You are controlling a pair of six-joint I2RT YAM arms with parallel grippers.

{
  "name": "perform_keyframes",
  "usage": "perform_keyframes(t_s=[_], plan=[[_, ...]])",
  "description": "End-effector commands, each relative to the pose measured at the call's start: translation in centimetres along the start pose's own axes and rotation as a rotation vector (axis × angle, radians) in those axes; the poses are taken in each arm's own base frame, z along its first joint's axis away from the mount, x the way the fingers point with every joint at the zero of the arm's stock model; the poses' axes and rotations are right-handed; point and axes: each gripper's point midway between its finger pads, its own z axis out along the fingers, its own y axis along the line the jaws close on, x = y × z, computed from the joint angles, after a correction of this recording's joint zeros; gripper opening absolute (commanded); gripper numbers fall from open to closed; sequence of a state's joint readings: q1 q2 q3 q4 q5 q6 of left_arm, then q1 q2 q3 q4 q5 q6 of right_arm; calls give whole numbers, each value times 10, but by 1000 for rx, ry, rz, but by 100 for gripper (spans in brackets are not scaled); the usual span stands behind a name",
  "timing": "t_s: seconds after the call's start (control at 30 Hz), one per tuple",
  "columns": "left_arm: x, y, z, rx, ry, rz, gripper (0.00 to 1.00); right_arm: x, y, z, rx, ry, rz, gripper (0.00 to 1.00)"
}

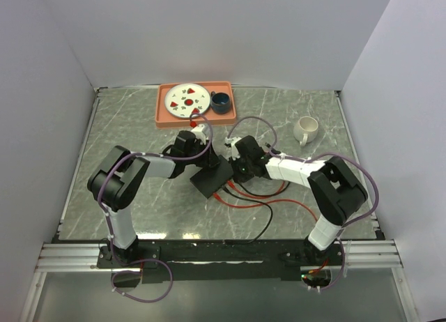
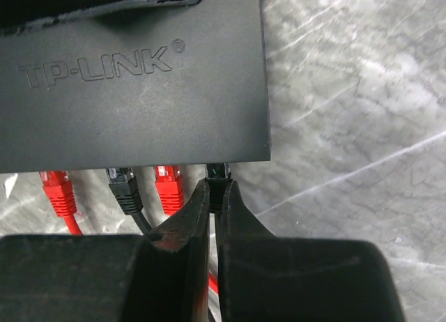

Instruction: Insert the plug into the switch port

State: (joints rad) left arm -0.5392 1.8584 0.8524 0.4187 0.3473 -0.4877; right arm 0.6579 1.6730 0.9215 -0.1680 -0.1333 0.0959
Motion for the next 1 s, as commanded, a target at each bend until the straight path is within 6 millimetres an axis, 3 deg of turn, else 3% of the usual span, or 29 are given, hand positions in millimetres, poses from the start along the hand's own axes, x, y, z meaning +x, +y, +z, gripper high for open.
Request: perform_keyframes(t_s=[0.0,0.17,0.37,0.5,0.6,0.7,0.83,0.93,0.97], plan=[[181,-50,-51,139,641,-180,1,-243,17,-69,-60,-848,14,0],[178,-44,-50,98,629,-167,1,-239,18,-67,-67,-833,15,0],[151,-18,-45,-24,562,-159,1,-216,17,-67,-58,-770,4,0],[116,3,-36,-97,498,-173,1,-199,12,-69,-28,-728,1,19],[91,23,-33,-151,462,-209,2,-193,7,-71,-6,-718,9,25],[78,37,-33,-220,454,-219,6,-189,5,-68,4,-694,0,30],[67,49,-35,-280,432,-218,14,-187,6,-70,3,-683,-6,41],[54,56,-39,-310,395,-222,38,-186,5,-74,9,-679,-12,51],[47,56,-41,-318,372,-219,61,-185,4,-76,13,-681,-13,58]])
